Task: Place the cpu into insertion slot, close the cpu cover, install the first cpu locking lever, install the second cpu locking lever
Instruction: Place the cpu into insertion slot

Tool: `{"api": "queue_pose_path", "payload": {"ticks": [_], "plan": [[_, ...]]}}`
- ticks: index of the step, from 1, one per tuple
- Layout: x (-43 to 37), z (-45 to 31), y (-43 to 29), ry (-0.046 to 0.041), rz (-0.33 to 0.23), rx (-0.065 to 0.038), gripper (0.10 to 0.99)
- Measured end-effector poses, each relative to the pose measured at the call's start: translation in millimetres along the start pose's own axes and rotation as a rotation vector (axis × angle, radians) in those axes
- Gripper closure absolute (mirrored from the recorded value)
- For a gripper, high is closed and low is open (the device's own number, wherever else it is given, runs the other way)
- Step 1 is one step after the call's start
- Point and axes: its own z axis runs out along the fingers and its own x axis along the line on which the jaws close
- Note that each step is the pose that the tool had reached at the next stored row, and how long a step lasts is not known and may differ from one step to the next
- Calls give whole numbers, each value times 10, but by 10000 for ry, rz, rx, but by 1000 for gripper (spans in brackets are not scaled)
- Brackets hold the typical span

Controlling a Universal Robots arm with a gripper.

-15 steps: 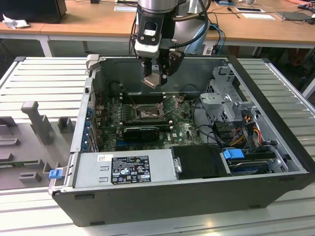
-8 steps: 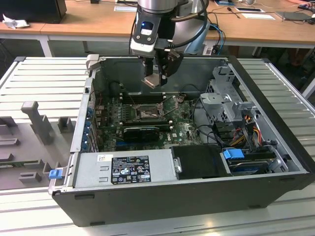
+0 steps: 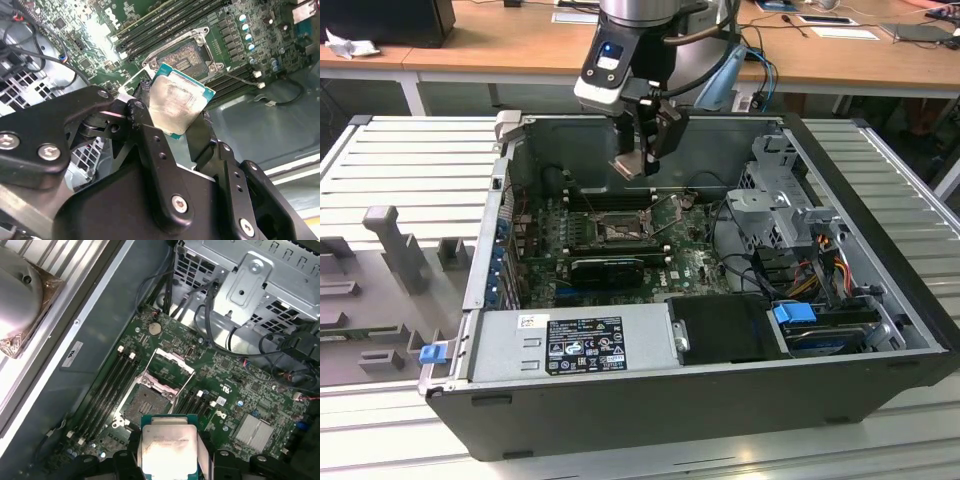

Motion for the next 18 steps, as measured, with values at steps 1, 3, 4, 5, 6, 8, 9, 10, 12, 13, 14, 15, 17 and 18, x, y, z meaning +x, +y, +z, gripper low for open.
{"api": "queue_pose_path", "payload": {"ticks": [1,3,4,5,6,8,9,10,12,13,14,15,17,18], "plan": [[0,0,0,-9,99,-1,557],[0,0,0,-32,383,-6,557],[0,0,0,-41,484,-8,557],[0,0,0,-53,619,-11,557],[0,1,0,-60,708,-13,557],[0,5,0,-76,896,-16,557],[0,8,0,-78,911,-15,557],[0,13,-1,-78,916,-15,557],[0,24,-2,-88,1012,-15,557],[0,26,-2,-98,1141,-17,557],[0,28,-3,-110,1297,-20,557],[0,29,-3,-123,1444,-24,557],[-1,34,-3,-177,2073,-34,557],[-1,37,-3,-202,2379,-40,557]]}}
